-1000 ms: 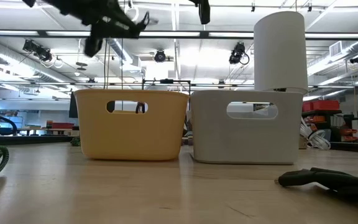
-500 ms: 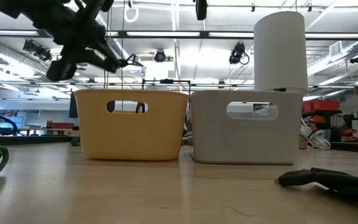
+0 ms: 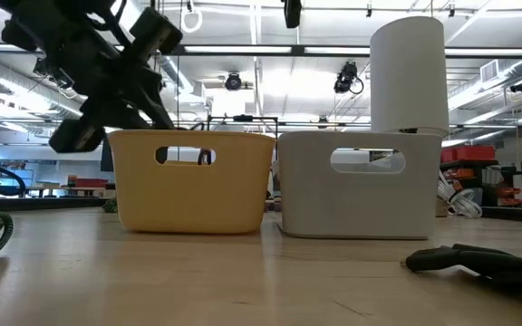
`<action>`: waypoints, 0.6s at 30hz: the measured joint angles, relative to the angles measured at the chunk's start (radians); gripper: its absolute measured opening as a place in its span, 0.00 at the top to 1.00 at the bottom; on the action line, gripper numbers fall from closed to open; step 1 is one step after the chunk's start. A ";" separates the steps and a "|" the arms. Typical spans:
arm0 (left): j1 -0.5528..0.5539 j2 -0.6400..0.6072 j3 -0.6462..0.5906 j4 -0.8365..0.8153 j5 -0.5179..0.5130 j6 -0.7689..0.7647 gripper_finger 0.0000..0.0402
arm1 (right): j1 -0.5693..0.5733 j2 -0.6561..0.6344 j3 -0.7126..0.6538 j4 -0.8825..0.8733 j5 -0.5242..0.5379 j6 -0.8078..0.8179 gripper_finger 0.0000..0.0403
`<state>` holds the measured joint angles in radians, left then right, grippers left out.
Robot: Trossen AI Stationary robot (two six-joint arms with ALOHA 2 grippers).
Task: Pick & Place USB Port
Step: Put the black charger cable into the yellow bin
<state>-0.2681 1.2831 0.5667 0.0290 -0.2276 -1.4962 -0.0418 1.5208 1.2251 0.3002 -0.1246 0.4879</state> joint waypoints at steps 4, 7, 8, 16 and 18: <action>-0.004 0.051 0.000 0.086 0.010 -0.013 0.88 | 0.000 0.000 0.000 -0.001 -0.014 0.000 0.63; 0.002 0.068 0.000 0.113 0.008 -0.022 0.88 | 0.000 0.000 0.000 -0.002 -0.020 0.000 0.63; 0.002 0.075 0.000 0.120 0.008 -0.027 0.88 | 0.000 0.000 0.000 -0.002 -0.025 0.000 0.63; 0.003 0.075 0.000 0.133 0.004 -0.038 0.71 | -0.001 0.000 0.000 -0.001 -0.025 -0.004 0.63; 0.003 0.075 0.000 0.131 0.004 -0.038 0.63 | -0.001 0.000 0.000 -0.001 -0.025 -0.004 0.63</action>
<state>-0.2649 1.3582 0.5667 0.1600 -0.2237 -1.5341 -0.0425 1.5208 1.2251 0.2988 -0.1497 0.4839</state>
